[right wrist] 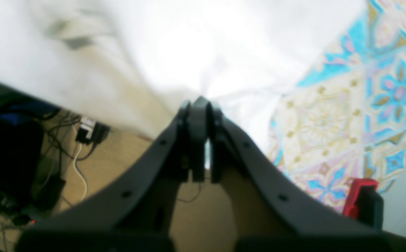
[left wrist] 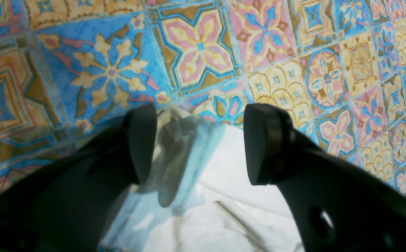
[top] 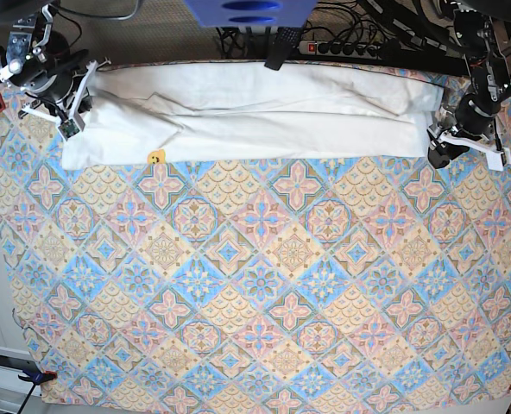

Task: Fold the T-shirt properly
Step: 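Grasp the strip's ends with both grippers and tuck them inward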

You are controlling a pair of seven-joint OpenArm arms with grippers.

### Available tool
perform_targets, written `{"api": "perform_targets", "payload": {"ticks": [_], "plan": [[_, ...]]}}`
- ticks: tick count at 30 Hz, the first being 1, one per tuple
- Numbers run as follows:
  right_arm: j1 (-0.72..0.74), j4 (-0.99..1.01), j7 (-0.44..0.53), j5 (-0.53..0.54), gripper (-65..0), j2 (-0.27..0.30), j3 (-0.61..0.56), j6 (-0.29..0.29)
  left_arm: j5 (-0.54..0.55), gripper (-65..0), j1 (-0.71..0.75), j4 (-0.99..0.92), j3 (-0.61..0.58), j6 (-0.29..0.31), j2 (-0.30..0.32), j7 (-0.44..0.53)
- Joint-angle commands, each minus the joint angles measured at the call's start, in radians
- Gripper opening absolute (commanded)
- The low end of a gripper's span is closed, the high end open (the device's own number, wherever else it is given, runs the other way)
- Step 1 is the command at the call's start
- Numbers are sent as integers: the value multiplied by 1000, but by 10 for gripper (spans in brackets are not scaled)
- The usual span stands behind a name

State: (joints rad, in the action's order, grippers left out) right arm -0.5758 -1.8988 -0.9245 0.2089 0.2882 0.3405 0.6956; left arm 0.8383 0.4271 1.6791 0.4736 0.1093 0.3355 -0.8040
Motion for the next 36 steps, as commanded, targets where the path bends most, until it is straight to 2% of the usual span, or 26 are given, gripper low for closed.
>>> {"api": "perform_targets", "payload": {"ticks": [1, 6, 8, 11, 14, 16, 19, 23, 27, 30, 33, 36], "plan": [[-5, -18, 14, 5, -648, 10, 6, 3, 6, -266, -1, 13, 7, 7, 18, 15], [-6, -18, 14, 5, -639, 10, 4, 3, 6, -266, -1, 13, 7, 7, 18, 15], [-6, -18, 14, 2, -602, 10, 6, 3, 6, -266, -1, 13, 7, 7, 18, 11], [-6, -18, 14, 2, -501, 10, 19, 3, 6, -266, -1, 13, 7, 7, 21, 10], [-5, -18, 14, 5, -437, 7, 79, 3, 3, -266, 0, 13, 7, 7, 23, 8], [-5, -18, 15, 5, -440, 6, 111, 3, 3, -266, 6, 13, 7, 7, 38, 8], [-5, -20, 17, 5, -446, -33, 151, 3, 2, -266, 13, 11, 1, 7, 90, 5], [3, -21, 18, 5, -445, -48, 157, 3, 5, -259, 37, 16, 1, 7, 170, -84], [40, -20, 18, 5, -446, -48, 102, 3, 9, -258, 32, 11, 6, 14, 224, -180], [40, -20, 20, 5, -446, -48, 70, 3, 8, -244, 37, 9, 1, 91, 251, -240], [41, -20, 23, 5, -446, -48, 47, 3, 2, -173, 32, 5, 4, 154, 264, -302], [70, -20, 20, 5, -446, -48, 36, 3, 3, -107, 31, -37, 0, 185, 271, -318]]}}
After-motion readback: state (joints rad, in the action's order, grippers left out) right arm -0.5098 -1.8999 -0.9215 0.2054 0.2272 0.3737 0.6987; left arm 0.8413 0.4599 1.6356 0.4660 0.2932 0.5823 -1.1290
